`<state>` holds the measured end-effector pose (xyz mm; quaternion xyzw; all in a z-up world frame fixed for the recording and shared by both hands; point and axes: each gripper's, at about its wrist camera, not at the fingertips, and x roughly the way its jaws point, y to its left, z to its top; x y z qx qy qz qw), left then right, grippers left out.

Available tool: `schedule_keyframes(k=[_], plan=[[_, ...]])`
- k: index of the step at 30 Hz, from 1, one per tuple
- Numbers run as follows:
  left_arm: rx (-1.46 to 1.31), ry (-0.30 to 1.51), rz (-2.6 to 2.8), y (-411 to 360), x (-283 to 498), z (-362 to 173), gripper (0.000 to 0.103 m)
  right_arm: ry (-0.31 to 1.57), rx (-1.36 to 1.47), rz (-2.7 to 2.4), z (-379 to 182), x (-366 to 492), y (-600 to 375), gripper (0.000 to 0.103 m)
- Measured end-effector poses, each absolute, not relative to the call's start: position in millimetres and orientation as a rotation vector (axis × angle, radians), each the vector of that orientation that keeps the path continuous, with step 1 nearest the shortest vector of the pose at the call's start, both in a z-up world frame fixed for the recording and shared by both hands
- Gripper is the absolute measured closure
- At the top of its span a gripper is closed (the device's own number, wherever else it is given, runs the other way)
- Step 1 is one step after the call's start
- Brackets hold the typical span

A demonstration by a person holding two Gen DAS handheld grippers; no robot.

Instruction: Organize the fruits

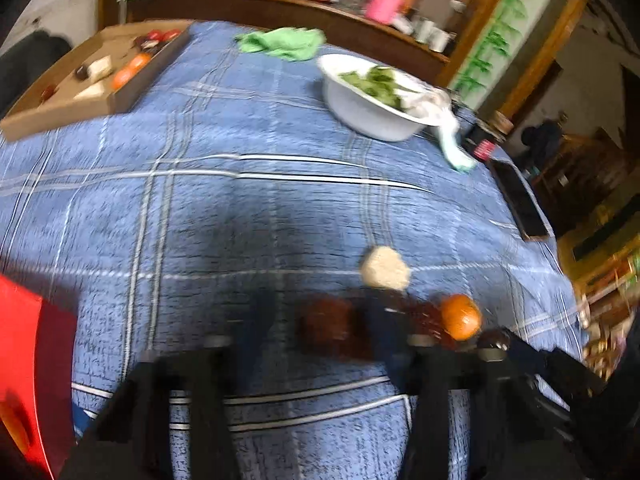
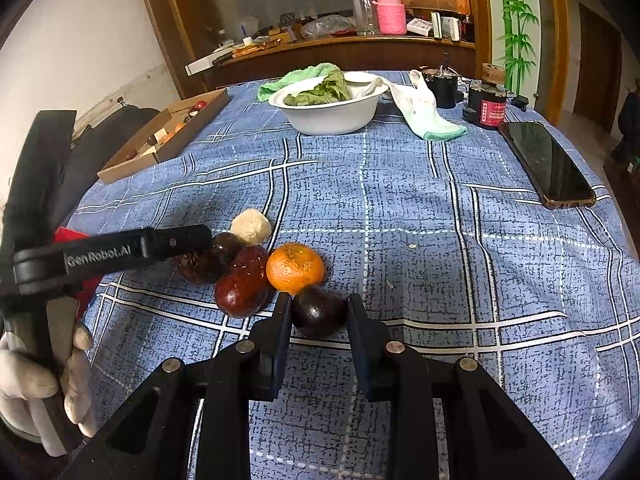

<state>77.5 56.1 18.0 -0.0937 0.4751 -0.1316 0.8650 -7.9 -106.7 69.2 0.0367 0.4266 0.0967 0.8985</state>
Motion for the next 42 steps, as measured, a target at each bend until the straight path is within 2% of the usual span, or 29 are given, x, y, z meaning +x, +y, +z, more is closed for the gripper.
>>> schedule_keyframes(k=[8, 9, 11, 14, 17, 18, 19, 23, 36, 37, 40, 42], plan=[[-0.185, 0.993, -0.321, 66, 40, 26, 0.071, 0.89, 0.094, 0.206, 69, -8, -109, 0.074], [-0.189, 0.993, -0.324, 66, 38, 24, 0.069, 0.892, 0.095, 0.206, 69, -8, -109, 0.074], [-0.181, 1.0, -0.331, 63, 39, 20, 0.059, 0.892, 0.096, 0.205, 68, -8, -109, 0.074], [-0.165, 1.004, -0.338, 56, 41, 12, 0.053, 0.894, 0.095, 0.205, 68, -8, -109, 0.074], [-0.108, 0.979, -0.347, 47, 36, 12, 0.053, 0.894, 0.099, 0.203, 67, -8, -110, 0.074], [-0.084, 0.972, -0.342, 44, 34, 12, 0.054, 0.895, 0.1, 0.202, 67, -8, -111, 0.074], [-0.068, 0.968, -0.338, 43, 33, 12, 0.064, 0.897, 0.1, 0.203, 67, -7, -111, 0.074], [-0.086, 0.953, -0.341, 45, 33, 15, 0.072, 0.893, 0.096, 0.209, 68, -8, -109, 0.074], [0.023, 0.931, -0.376, 43, -12, 31, 0.074, 0.887, 0.104, 0.212, 70, -11, -110, 0.074], [0.034, 0.934, -0.377, 43, -14, 30, 0.073, 0.887, 0.104, 0.213, 70, -11, -110, 0.074], [0.074, 0.926, -0.365, 45, -19, 27, 0.06, 0.886, 0.103, 0.217, 70, -12, -108, 0.074], [0.079, 0.924, -0.353, 45, -18, 25, 0.06, 0.886, 0.102, 0.216, 70, -13, -108, 0.074]])
